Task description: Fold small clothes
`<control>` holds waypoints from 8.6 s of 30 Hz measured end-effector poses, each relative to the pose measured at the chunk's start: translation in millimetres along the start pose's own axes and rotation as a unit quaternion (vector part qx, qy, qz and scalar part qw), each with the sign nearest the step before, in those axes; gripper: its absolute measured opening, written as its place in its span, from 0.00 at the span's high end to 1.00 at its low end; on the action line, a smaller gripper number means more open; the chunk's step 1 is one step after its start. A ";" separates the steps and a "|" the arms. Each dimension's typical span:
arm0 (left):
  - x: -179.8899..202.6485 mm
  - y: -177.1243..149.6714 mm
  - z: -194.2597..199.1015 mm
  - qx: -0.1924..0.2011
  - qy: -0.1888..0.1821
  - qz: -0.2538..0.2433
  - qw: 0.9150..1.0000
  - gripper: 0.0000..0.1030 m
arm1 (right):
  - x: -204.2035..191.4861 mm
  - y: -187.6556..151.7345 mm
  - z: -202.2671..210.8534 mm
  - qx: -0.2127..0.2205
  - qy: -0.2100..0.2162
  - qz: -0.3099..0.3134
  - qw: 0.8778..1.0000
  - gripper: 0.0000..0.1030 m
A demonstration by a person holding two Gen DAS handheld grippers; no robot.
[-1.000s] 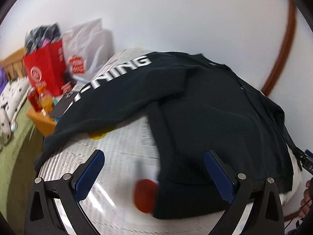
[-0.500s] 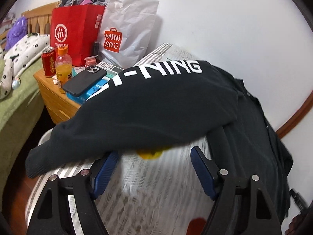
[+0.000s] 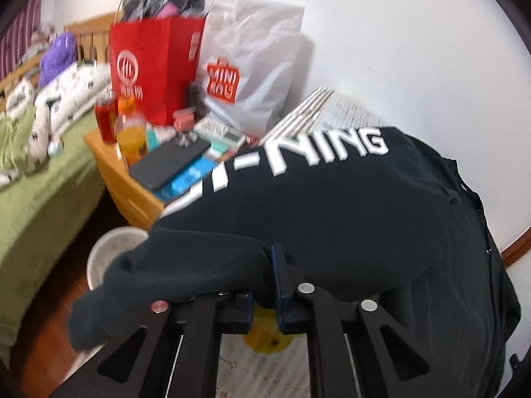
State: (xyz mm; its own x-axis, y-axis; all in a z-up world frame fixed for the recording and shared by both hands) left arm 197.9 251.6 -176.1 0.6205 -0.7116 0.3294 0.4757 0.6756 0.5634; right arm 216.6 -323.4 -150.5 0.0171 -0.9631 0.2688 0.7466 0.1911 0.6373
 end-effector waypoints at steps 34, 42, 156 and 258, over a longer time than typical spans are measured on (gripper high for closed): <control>417.2 -110.2 4.8 -0.028 -0.159 -0.326 0.932 0.82 | 114.6 -47.5 -30.3 -0.007 -0.007 0.010 1.000 0.08; 408.4 -121.5 95.5 0.000 -0.262 -0.344 0.902 0.24 | 94.1 -29.1 -2.2 0.019 0.007 0.007 1.000 0.08; 31.1 -159.9 67.7 -0.084 -0.121 -0.246 0.958 0.94 | 31.0 -110.5 10.8 -0.055 0.063 0.030 0.996 0.88; 106.7 -87.7 36.0 -0.041 -0.066 -0.242 0.967 0.44 | 254.3 -101.9 -74.1 -0.078 -0.078 -0.085 0.990 0.34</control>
State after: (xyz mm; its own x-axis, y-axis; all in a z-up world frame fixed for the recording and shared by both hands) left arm 200.0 109.5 -163.1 0.2296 -0.9634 0.1386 0.7417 0.2654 0.6160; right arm 194.2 -601.9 -200.7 -0.2116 -0.9357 0.2823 0.8235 -0.0151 0.5672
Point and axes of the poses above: each gripper's, at about its wrist camera, not at the fingertips, and z roughly against the way its jaws point, x to its right, y to its top, the point moved 6 cm from there along -z, roughly the way its jaws point, and after that the axes turned 9 degrees about z, right-handed, at the moved point
